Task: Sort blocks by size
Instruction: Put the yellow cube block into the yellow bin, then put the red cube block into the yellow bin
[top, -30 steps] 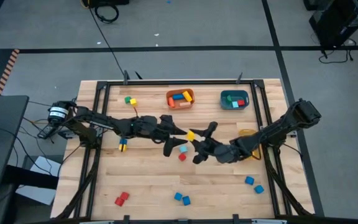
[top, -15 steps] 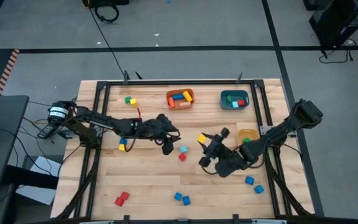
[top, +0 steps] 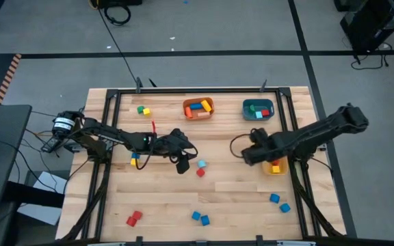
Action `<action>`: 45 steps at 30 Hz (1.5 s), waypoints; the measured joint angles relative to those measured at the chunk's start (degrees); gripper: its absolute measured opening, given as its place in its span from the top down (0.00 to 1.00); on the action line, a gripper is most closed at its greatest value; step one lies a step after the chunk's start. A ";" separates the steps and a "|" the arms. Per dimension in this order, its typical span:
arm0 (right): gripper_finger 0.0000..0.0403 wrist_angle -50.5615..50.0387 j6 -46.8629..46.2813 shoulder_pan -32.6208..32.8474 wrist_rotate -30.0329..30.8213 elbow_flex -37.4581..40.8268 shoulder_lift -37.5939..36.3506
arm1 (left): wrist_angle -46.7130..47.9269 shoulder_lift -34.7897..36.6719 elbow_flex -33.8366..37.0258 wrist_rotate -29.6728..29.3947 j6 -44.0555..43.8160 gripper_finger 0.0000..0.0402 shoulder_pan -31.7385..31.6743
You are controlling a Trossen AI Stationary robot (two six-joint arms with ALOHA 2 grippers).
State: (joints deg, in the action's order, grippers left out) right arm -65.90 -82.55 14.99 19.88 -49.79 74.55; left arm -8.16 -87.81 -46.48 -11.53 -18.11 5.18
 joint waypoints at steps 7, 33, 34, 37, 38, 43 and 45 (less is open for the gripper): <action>0.63 -2.01 -1.97 -1.32 -11.79 7.25 -3.22 | -0.09 0.00 0.00 -0.15 0.02 0.47 1.45; 0.50 -2.51 -3.25 2.21 -8.47 6.37 -8.21 | -0.20 0.84 -0.02 -2.70 0.97 0.47 3.06; 0.50 -2.58 -3.48 3.30 -6.12 4.76 -8.38 | 0.11 1.07 -0.02 -4.30 1.00 0.47 3.60; 0.53 -0.98 -3.29 7.66 2.69 0.38 -7.84 | 0.25 1.89 0.20 -10.09 1.49 0.47 5.88; 0.54 0.51 -3.00 9.14 5.94 -0.81 -7.27 | 0.25 2.43 0.61 -11.73 1.54 0.47 6.80; 0.59 14.08 3.19 15.61 17.96 -3.66 -2.68 | 0.70 5.36 3.34 -16.11 1.59 0.47 10.83; 0.61 21.99 7.35 17.24 21.35 -3.75 0.16 | 0.09 7.51 4.73 -16.26 1.61 0.47 11.82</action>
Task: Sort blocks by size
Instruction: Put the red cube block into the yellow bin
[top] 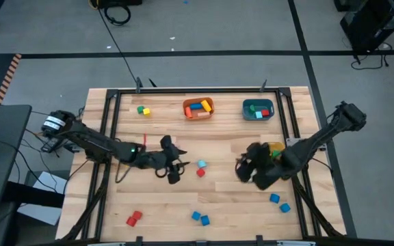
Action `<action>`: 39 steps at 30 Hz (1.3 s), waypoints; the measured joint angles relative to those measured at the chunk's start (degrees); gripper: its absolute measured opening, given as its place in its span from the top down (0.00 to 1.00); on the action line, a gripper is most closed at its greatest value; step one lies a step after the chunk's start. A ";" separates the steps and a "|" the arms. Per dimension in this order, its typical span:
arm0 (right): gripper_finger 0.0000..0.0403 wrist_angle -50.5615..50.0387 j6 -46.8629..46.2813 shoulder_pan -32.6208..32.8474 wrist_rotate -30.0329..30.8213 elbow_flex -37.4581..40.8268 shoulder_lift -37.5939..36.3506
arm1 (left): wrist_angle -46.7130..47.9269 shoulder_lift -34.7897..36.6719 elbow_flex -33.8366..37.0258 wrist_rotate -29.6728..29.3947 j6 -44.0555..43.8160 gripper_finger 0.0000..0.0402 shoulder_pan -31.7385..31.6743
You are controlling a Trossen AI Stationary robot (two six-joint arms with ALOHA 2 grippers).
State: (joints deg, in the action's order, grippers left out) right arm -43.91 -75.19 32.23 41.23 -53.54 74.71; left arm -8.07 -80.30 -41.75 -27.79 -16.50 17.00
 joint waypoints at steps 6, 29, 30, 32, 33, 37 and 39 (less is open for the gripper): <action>0.65 29.14 20.97 0.92 1.87 -0.03 10.84 | 0.38 9.95 6.24 -0.47 -0.14 0.47 1.54; 0.72 16.77 54.53 -12.63 -15.21 -28.20 33.07 | -2.89 21.52 18.64 -0.46 -8.31 0.47 3.17; 0.71 15.74 54.00 -13.41 -16.21 -28.20 33.07 | -2.87 21.52 18.64 -0.46 -8.16 0.47 3.27; 0.68 14.68 53.27 -14.91 -18.46 -28.17 33.09 | -2.85 21.50 18.64 -0.48 -7.79 0.47 3.34; 0.66 14.46 53.04 -15.62 -19.23 -28.17 33.26 | -2.85 21.50 18.64 -0.48 -7.73 0.47 3.37; 0.57 13.20 55.49 -17.86 -24.03 -28.17 34.94 | -2.83 21.50 18.64 -0.53 -7.34 0.47 3.38; 0.52 12.62 61.16 -18.56 -26.46 -28.06 35.46 | -2.78 21.47 18.62 -0.57 -7.26 0.47 3.37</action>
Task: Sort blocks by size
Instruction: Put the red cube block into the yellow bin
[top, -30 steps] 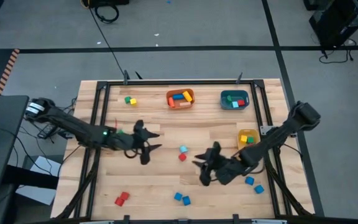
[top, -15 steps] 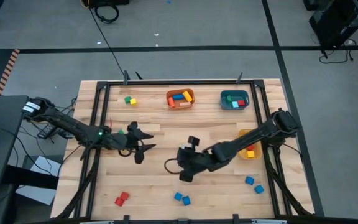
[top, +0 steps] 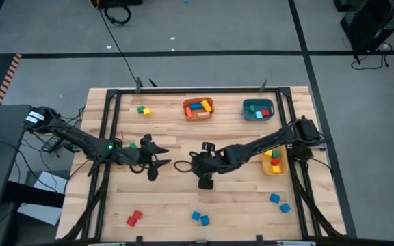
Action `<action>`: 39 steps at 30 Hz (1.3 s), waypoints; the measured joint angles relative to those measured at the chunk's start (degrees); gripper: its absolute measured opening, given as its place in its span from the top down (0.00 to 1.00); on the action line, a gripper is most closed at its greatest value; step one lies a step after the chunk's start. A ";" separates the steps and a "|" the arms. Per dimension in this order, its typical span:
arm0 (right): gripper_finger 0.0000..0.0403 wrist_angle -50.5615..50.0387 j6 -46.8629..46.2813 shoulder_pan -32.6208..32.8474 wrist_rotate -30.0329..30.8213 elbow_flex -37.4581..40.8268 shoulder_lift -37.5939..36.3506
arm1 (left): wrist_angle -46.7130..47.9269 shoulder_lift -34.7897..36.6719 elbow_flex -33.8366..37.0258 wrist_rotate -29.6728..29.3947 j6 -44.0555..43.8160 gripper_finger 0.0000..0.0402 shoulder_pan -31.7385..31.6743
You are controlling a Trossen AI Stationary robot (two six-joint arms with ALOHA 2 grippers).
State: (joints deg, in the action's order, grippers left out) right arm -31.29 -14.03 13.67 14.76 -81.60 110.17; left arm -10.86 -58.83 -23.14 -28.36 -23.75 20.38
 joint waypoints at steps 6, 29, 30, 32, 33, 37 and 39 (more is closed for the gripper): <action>0.37 -0.02 12.69 -0.86 -2.44 -0.03 0.46 | 0.76 0.00 -0.07 0.00 0.20 0.47 0.03; 0.35 0.07 37.84 -1.06 -7.59 -0.13 8.73 | -0.06 -0.02 -0.07 0.00 0.92 0.47 0.38; 0.35 0.03 37.98 -1.06 -7.90 -0.03 9.28 | -0.07 -0.02 -0.07 0.00 0.94 0.47 0.38; 0.36 1.27 38.16 -1.06 -7.89 -0.09 9.43 | -0.01 -0.02 -0.07 -0.02 0.94 0.47 0.38; 0.36 1.56 38.07 -1.06 -8.05 -0.09 9.61 | -0.03 -0.02 -0.07 -0.02 0.94 0.47 0.38; 0.36 2.13 37.22 -1.06 -8.72 -0.09 10.08 | -0.02 -0.02 -0.07 -0.05 0.94 0.47 0.38; 0.36 2.18 35.08 -1.12 -8.85 -0.08 10.14 | -0.04 -0.02 -0.07 -0.07 0.90 0.47 0.38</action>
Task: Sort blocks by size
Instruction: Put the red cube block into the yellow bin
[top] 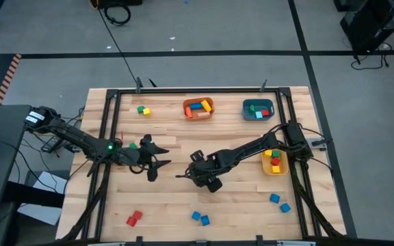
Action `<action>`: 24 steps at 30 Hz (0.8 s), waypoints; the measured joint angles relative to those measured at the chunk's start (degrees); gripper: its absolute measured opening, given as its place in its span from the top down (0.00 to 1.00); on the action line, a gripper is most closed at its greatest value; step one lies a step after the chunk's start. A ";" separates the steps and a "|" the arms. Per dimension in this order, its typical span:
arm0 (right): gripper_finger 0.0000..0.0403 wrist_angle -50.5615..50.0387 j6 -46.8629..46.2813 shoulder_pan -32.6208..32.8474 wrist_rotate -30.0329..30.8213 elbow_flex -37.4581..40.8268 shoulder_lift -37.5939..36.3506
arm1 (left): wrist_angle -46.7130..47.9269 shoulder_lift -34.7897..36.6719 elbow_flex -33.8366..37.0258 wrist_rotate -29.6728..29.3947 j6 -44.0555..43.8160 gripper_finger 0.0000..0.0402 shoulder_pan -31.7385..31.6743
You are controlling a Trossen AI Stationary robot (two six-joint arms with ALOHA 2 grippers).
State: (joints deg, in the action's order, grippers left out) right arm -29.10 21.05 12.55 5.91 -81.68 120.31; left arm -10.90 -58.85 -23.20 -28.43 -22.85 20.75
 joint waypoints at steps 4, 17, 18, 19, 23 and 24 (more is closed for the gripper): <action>0.38 0.07 -2.46 -0.06 -0.13 0.01 0.26 | 0.04 0.00 0.00 0.00 -0.02 0.47 0.00; 0.62 0.99 -3.81 -0.01 -0.22 0.03 0.44 | 0.05 0.00 0.00 0.00 -0.26 0.47 0.00; 0.62 1.08 -4.41 0.04 -0.20 0.03 0.44 | 0.04 0.00 0.00 0.00 -0.33 0.47 0.00; 0.62 1.23 -4.82 0.07 -0.05 0.03 0.44 | 0.05 0.00 0.00 0.00 -0.35 0.47 0.00; 0.52 2.05 -6.88 0.07 0.21 0.10 0.50 | 0.05 0.00 0.00 0.00 -0.37 0.47 0.00; 0.49 2.24 -7.23 0.07 0.34 0.12 0.50 | 0.05 0.00 0.00 0.00 -0.37 0.47 0.00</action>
State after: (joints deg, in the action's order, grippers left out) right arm -26.86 13.82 12.62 6.25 -81.56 120.81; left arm -10.85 -58.85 -23.20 -28.42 -23.22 20.75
